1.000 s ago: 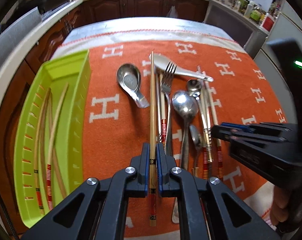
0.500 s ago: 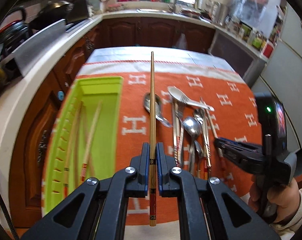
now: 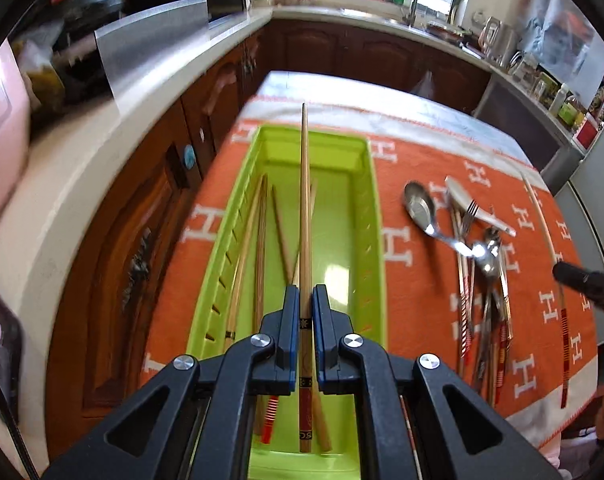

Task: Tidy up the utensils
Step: 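Place the chopstick in the green tray with the left tool while the right tool releases its chopstick there, then grasp the steel soup spoon with the left tool while the right tool grasps the white ceramic spoon, then drop the steel spoon into the green tray with the left tool while the right tool drops the ceramic spoon, then move both tools back over the loose utensils on the blanket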

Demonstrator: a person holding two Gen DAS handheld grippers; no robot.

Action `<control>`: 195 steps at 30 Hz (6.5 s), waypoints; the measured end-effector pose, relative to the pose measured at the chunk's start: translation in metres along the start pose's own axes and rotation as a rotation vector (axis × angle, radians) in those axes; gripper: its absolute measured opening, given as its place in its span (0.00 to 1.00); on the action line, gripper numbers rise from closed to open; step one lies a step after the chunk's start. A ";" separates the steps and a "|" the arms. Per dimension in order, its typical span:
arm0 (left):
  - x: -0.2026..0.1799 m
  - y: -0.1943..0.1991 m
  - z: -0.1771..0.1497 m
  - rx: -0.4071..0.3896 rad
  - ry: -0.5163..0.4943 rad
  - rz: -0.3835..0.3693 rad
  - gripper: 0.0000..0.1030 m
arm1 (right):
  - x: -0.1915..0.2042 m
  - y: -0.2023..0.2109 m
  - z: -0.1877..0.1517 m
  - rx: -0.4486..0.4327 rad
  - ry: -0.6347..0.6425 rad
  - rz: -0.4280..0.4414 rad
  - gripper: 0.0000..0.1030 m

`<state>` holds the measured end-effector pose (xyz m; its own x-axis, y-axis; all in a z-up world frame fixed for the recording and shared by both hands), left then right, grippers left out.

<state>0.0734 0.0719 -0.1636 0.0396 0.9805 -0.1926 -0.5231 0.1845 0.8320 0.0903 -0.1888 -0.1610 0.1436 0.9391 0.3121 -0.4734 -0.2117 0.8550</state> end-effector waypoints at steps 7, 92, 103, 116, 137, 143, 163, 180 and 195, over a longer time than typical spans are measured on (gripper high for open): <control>0.012 -0.014 -0.012 0.032 0.013 0.014 0.14 | 0.118 -0.019 -0.011 0.108 0.208 0.162 0.05; -0.097 -0.137 0.059 0.177 0.206 -0.085 0.30 | 0.018 -0.128 0.081 0.108 0.549 0.194 0.22; -0.100 -0.146 0.067 0.131 0.192 -0.084 0.29 | 0.025 -0.120 0.074 0.038 0.636 0.188 0.03; -0.112 -0.156 0.069 0.072 0.198 -0.128 0.01 | 0.000 -0.092 0.091 -0.024 0.460 0.207 0.02; -0.100 -0.032 0.079 -0.127 0.058 -0.172 0.00 | 0.024 -0.019 0.069 -0.075 0.300 0.265 0.02; -0.045 0.023 0.071 -0.166 0.006 -0.049 0.00 | 0.076 -0.012 0.049 -0.043 0.285 0.249 0.02; 0.022 -0.045 0.024 -0.060 0.022 -0.065 0.00 | 0.181 -0.129 0.046 -0.009 0.167 -0.005 0.02; 0.011 -0.038 0.028 -0.065 0.054 -0.077 0.40 | 0.165 -0.091 0.040 -0.064 0.307 -0.028 0.07; -0.052 0.018 0.025 -0.091 -0.058 -0.011 0.73 | 0.050 0.000 0.023 -0.147 0.324 -0.109 0.07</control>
<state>0.0833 0.0265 -0.1251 0.0934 0.9812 -0.1688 -0.5973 0.1908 0.7790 0.1173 -0.1483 -0.1363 -0.0711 0.9960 0.0547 -0.5938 -0.0863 0.7999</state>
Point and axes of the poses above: each gripper's, at about its wrist camera, not at the fingertips, and y roughly against the way its jaws point, x to its left, z to its top, the point moved 9 cm from there along -y, roughly the way its jaws point, and after that the axes turned 7 degrees about -z, right-handed, at the moved point
